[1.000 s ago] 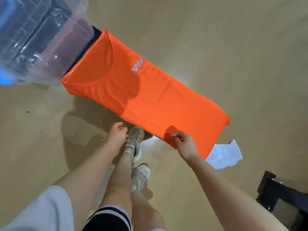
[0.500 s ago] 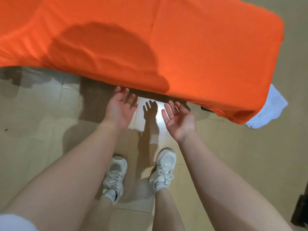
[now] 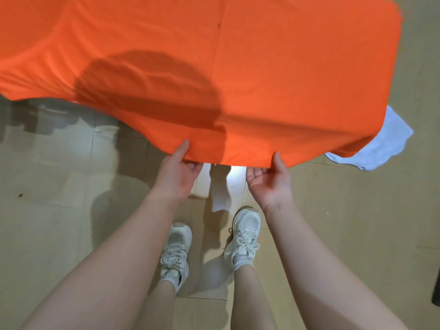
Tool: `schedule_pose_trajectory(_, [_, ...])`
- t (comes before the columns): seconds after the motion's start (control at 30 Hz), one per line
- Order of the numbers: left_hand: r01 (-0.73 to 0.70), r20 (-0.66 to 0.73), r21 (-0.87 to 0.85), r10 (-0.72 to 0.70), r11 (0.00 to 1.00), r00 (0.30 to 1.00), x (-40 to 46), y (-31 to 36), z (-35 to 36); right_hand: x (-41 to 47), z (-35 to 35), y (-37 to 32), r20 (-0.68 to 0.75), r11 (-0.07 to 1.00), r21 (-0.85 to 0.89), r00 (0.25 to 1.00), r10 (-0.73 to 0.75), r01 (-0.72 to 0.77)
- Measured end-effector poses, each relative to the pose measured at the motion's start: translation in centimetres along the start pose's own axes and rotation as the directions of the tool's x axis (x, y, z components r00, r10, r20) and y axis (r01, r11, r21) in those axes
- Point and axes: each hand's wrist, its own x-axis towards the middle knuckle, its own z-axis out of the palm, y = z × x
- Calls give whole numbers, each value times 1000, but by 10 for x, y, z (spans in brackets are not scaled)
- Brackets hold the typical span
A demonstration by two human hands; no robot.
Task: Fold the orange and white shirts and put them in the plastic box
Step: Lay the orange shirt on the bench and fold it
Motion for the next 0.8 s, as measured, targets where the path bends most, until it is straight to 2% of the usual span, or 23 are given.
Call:
schedule_pose_trajectory(0.1, [-30,-271,-7,27,1000,962,-34,4,1,-30,-5,-12,-133,1000,20,991,-20,23])
schedule_pose_trajectory(0.2, [-62,-435,36,71,997,898,-73,13,16,-64,-1,-32,-216,999,29,976,-36,43])
schedule_pose_trajectory(0.37, [-92,-545,-100,23,991,838,-120,42,74,-109,32,-80,-301,994,17,948,-100,110])
schedule_pose_trajectory(0.47, [-143,-551,-174,24,974,834,-130,65,115,-122,64,-106,-310,967,-196,926,-216,160])
schedule_pose_trajectory(0.57, [-199,-560,-177,68,964,825,-127,88,150,-120,95,-122,-220,842,-494,906,-362,216])
schedule_pose_trajectory(0.63, [-237,-571,-160,106,958,814,-114,102,169,-109,114,-132,-144,739,-623,891,-431,256])
schedule_pose_trajectory(0.7, [-257,-537,-134,148,957,830,-96,113,181,-98,126,-140,-51,664,-694,902,-429,277])
schedule_pose_trajectory(0.73, [-248,-494,-104,166,963,854,-86,116,187,-92,129,-143,-14,621,-733,906,-422,278])
schedule_pose_trajectory(0.8, [-191,-428,91,212,977,878,-69,115,191,-79,119,-148,43,428,-867,894,-447,255])
